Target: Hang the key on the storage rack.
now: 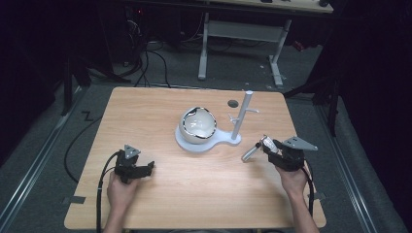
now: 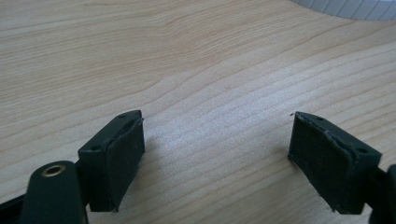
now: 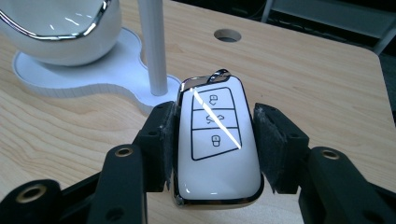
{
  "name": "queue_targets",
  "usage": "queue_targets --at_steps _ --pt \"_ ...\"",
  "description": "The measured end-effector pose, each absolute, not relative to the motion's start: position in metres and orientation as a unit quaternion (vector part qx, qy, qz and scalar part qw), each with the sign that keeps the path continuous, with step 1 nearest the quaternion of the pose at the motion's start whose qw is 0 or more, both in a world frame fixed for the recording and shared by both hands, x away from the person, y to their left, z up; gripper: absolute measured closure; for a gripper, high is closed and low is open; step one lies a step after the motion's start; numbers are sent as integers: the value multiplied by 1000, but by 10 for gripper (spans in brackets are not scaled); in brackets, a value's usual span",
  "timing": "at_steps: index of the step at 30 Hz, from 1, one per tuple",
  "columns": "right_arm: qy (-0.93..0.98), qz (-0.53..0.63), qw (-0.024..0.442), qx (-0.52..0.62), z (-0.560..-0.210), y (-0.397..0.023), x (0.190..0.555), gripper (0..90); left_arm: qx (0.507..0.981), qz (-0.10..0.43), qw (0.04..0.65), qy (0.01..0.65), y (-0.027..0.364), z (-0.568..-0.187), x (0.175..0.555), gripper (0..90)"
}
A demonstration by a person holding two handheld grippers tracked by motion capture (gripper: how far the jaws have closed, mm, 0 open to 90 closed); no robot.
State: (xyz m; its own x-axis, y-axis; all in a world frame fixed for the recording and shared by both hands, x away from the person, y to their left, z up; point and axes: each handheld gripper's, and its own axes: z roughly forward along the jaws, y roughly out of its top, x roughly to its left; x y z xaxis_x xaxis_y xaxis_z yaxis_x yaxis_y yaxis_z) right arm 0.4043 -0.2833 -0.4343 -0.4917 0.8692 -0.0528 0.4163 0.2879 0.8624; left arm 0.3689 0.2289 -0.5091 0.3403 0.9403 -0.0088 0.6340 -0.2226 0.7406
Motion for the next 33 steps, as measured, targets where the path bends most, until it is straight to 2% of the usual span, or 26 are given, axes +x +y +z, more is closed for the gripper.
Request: queue_targets --at_steps 33 --pt "739 468 270 402 -394 -286 396 509 747 229 334 527 229 -509 369 187"
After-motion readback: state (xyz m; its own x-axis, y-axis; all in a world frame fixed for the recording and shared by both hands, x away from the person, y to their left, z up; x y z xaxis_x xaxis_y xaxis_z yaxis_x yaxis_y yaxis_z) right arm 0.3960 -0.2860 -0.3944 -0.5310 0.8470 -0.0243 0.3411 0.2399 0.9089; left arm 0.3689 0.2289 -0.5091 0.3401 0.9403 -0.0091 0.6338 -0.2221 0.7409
